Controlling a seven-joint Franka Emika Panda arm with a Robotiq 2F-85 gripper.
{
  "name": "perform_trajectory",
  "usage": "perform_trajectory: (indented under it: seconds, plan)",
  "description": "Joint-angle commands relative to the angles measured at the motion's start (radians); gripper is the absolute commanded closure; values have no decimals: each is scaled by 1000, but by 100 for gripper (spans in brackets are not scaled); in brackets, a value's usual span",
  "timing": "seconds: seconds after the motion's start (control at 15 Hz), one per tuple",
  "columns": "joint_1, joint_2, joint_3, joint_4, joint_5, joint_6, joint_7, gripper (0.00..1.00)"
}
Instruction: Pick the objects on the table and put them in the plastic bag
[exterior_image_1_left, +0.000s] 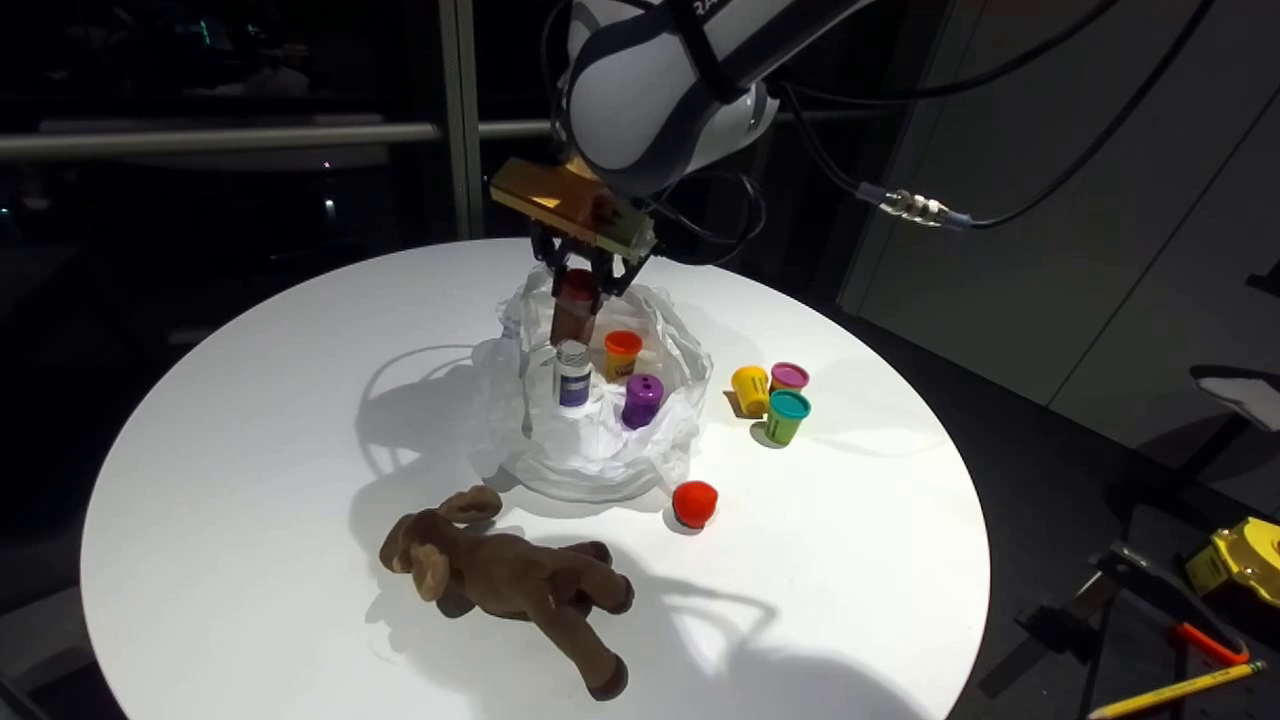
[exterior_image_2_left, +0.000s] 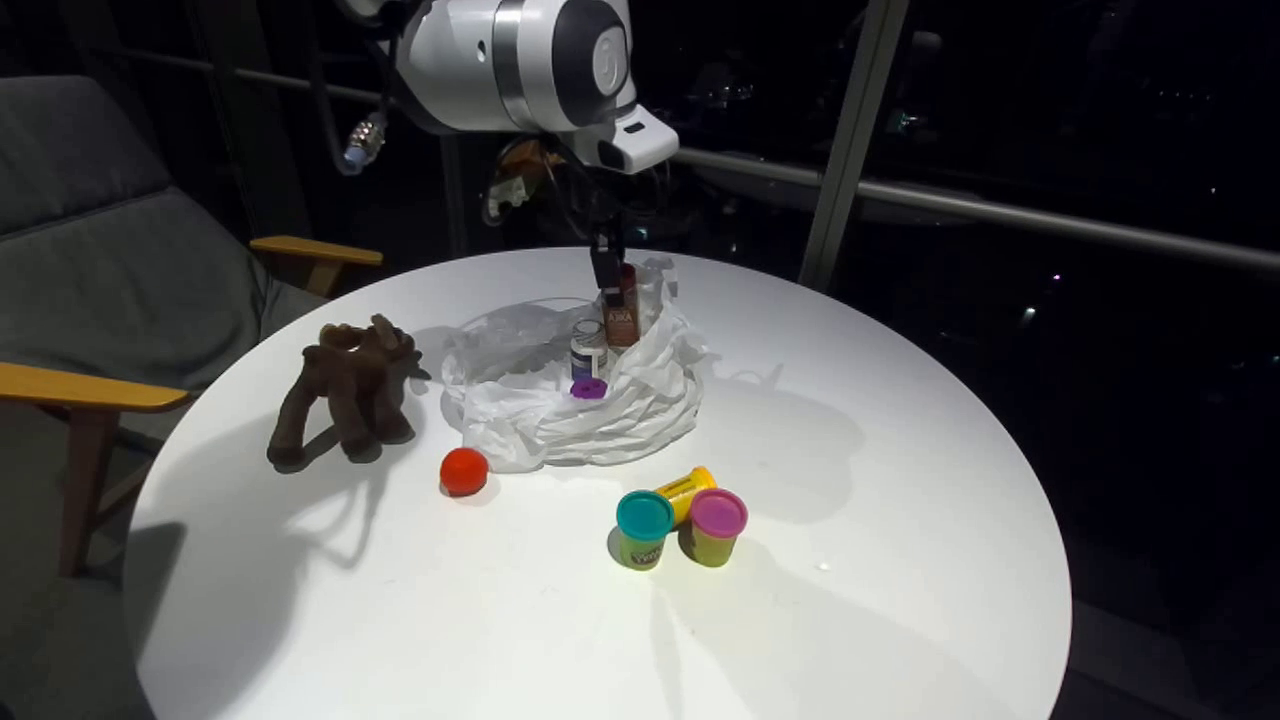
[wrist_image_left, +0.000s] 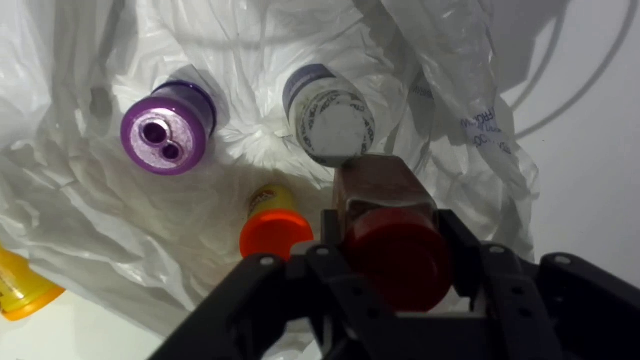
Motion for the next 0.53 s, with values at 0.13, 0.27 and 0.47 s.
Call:
perform_trajectory:
  seconds: [0.13, 0.27, 0.47]
  plan:
    - [33, 95, -12, 122, 20, -73, -39, 75]
    - [42, 119, -15, 145, 21, -78, -32, 75]
    - [54, 155, -28, 184, 20, -75, -14, 75]
